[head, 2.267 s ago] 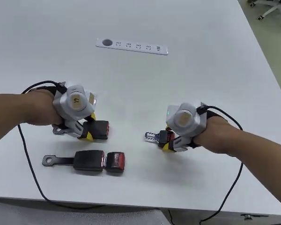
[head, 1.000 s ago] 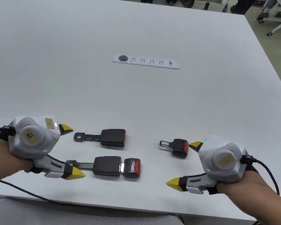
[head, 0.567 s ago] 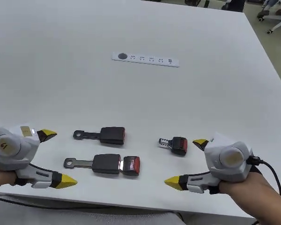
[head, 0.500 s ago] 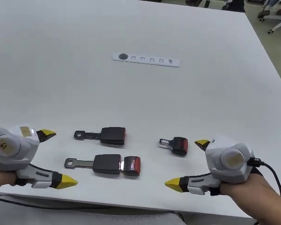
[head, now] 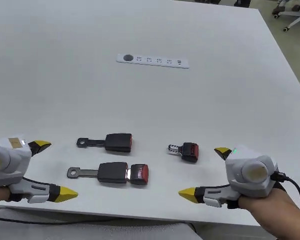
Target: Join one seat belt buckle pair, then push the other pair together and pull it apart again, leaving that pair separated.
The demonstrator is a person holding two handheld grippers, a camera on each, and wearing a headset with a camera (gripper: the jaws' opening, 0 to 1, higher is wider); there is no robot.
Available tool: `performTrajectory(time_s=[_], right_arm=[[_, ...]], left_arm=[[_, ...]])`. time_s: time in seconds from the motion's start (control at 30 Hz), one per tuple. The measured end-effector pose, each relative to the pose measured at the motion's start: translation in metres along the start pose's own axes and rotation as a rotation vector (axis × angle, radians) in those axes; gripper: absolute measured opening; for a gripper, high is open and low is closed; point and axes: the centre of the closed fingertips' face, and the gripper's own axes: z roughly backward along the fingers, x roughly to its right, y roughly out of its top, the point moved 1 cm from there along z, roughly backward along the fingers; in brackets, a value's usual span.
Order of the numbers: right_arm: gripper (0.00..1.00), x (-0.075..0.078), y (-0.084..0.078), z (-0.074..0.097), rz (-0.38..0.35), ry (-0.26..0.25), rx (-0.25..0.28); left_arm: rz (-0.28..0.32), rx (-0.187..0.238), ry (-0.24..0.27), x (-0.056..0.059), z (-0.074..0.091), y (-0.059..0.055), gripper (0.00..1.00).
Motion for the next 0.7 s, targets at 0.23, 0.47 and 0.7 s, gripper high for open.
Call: performTrajectory(time_s=[0.23, 0.47, 0.7], right_arm=[[0.99, -0.007, 0.002, -0.003, -0.01, 0.005, 0.003], [0.99, -0.005, 0.005, -0.005, -0.011, 0.001, 0.004], [0.99, -0.003, 0.004, -0.008, 0.004, -0.003, -0.008]], left_arm=[[0.025, 0.028, -0.004, 0.009, 0.004, 0.011, 1.0], [0.016, 0.036, -0.007, 0.007, 0.0, 0.01, 1.0], [0.013, 0.032, -0.025, 0.019, 0.002, 0.014, 1.0]])
